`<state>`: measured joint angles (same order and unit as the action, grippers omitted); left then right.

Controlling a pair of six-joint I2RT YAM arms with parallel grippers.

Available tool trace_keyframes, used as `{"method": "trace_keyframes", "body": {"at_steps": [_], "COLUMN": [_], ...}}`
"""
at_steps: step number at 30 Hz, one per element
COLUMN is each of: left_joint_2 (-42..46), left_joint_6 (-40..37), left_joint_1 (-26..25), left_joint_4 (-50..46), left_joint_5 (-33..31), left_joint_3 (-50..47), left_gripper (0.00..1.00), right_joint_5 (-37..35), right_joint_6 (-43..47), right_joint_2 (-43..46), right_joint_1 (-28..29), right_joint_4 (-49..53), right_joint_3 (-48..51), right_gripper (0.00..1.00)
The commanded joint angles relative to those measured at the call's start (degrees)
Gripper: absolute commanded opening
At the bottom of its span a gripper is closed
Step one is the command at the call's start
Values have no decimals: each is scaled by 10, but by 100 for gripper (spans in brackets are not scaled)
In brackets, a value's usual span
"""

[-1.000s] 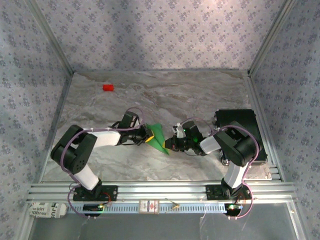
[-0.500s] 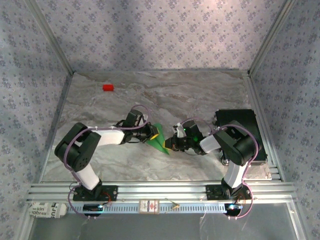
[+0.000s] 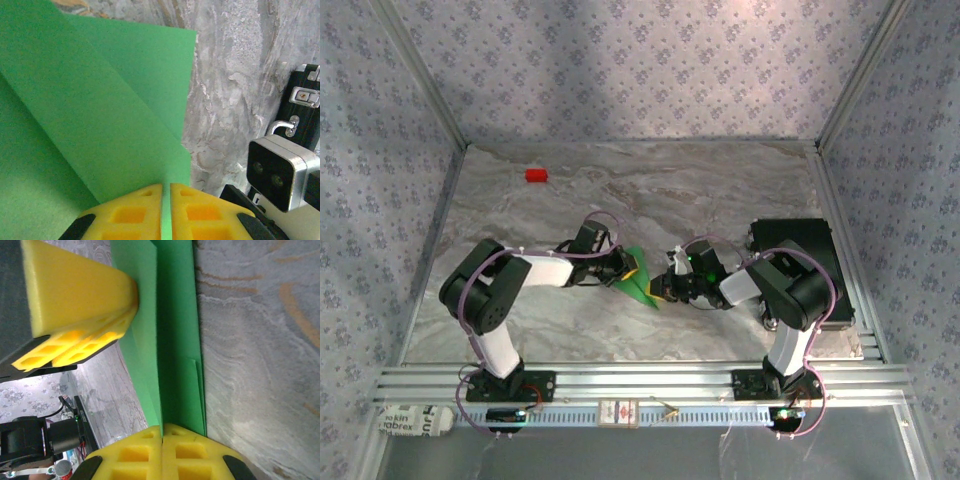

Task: Fold a paper plane with a square sheet of paper (pick it up from the middle)
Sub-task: Fourth fold the wing at the center of the table.

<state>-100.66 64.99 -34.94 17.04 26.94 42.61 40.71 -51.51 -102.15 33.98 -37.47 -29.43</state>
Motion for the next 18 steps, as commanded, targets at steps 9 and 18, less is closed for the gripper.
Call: {"method": "trace_keyframes", "body": {"at_steps": [9,18], "left_joint_2": [-20,-28], "left_joint_6": [-3,-14], "left_joint_1": [-1,-1], "left_joint_4": [12,-19], "left_joint_5": [0,4], "left_joint_3": [16,23], "left_gripper": [13,12], "right_joint_5": [-53,-54], "right_joint_6": [6,8], "right_joint_2": [-30,-28], "right_joint_1": [-4,-4], "right_joint_4": [71,74], "right_joint_3": [6,6], "right_gripper": [4,4]}}
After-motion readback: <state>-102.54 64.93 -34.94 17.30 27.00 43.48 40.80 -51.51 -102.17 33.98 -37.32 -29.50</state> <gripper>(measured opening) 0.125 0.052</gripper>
